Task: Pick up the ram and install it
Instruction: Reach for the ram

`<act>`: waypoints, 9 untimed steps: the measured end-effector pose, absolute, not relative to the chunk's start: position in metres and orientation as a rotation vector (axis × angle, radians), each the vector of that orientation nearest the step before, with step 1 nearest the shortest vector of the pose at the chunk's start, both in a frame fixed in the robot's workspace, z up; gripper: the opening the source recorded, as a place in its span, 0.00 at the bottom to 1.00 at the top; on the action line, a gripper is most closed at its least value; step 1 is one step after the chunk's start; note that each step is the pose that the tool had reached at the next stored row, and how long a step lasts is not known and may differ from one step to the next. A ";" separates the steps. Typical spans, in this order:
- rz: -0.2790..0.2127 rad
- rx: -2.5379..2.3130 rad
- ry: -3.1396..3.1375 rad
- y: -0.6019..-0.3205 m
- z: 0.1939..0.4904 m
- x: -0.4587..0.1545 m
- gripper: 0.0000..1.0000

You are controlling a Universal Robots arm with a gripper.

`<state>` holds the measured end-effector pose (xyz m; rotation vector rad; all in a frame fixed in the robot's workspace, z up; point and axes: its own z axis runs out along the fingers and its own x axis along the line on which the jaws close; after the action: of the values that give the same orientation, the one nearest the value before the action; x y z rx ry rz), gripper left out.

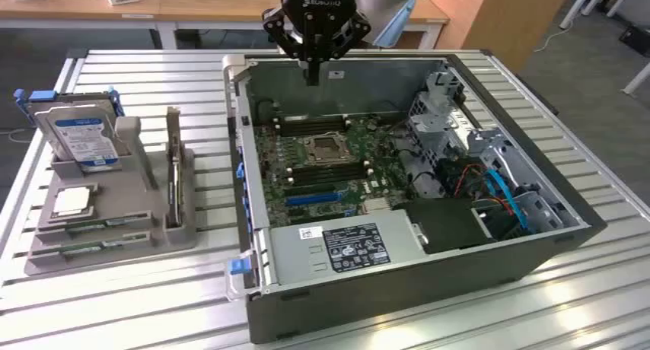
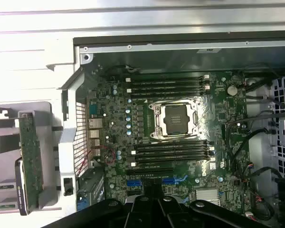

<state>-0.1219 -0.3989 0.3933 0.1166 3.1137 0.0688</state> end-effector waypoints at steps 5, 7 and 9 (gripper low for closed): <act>0.069 0.117 3.114 -0.399 0.393 -0.122 0.11; 0.069 0.117 3.114 -0.399 0.393 -0.122 0.11; 0.069 0.117 3.114 -0.399 0.393 -0.122 0.11</act>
<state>-0.1219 -0.3988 0.3933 0.1166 3.1137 0.0689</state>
